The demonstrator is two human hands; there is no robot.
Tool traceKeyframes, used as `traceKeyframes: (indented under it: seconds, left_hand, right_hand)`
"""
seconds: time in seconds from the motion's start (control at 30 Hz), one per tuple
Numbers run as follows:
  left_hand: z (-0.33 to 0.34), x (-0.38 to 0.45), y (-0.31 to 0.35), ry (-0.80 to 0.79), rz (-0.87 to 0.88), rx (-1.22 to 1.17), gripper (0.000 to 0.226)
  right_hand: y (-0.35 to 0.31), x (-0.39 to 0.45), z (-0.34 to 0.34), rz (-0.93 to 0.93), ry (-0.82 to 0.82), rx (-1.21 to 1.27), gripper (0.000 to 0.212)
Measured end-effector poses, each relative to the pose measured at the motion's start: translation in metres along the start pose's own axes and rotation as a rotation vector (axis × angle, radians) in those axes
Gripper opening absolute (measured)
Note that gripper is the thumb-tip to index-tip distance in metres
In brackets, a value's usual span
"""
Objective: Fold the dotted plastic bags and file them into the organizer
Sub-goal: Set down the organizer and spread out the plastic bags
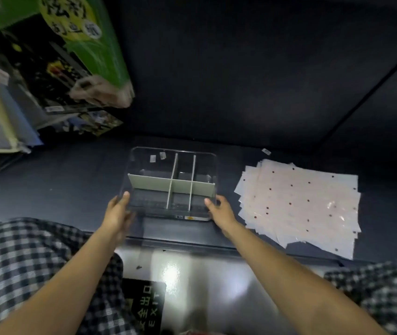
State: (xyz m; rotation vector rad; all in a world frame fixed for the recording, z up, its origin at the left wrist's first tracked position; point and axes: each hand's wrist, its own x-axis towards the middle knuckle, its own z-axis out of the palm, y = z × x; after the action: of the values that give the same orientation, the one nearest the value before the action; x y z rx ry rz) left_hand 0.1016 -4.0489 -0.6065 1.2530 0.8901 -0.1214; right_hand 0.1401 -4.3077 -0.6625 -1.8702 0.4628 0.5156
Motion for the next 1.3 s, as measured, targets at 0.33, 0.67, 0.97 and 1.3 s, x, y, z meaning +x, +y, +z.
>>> traceKeyframes:
  seconds: [0.33,0.67,0.97,1.3]
  left_hand:
    - [0.05,-0.033,-0.046,-0.065,0.729,0.989,0.048]
    - [0.117,-0.04,-0.12,-0.309,0.7,1.668,0.107]
    - [0.119,-0.01,-0.101,-0.217,0.712,1.548,0.086]
    - [0.147,-0.021,-0.102,-0.121,0.772,1.434,0.069]
  right_hand:
    - [0.029,0.001,-0.066,-0.384,0.025,-0.947,0.058]
    - [0.102,0.025,-0.173,-0.354,-0.023,-1.327,0.045]
    - [0.124,0.038,-0.299,-0.266,-0.105,-1.266,0.045]
    - [0.139,0.031,-0.341,-0.135,0.283,-1.018,0.049]
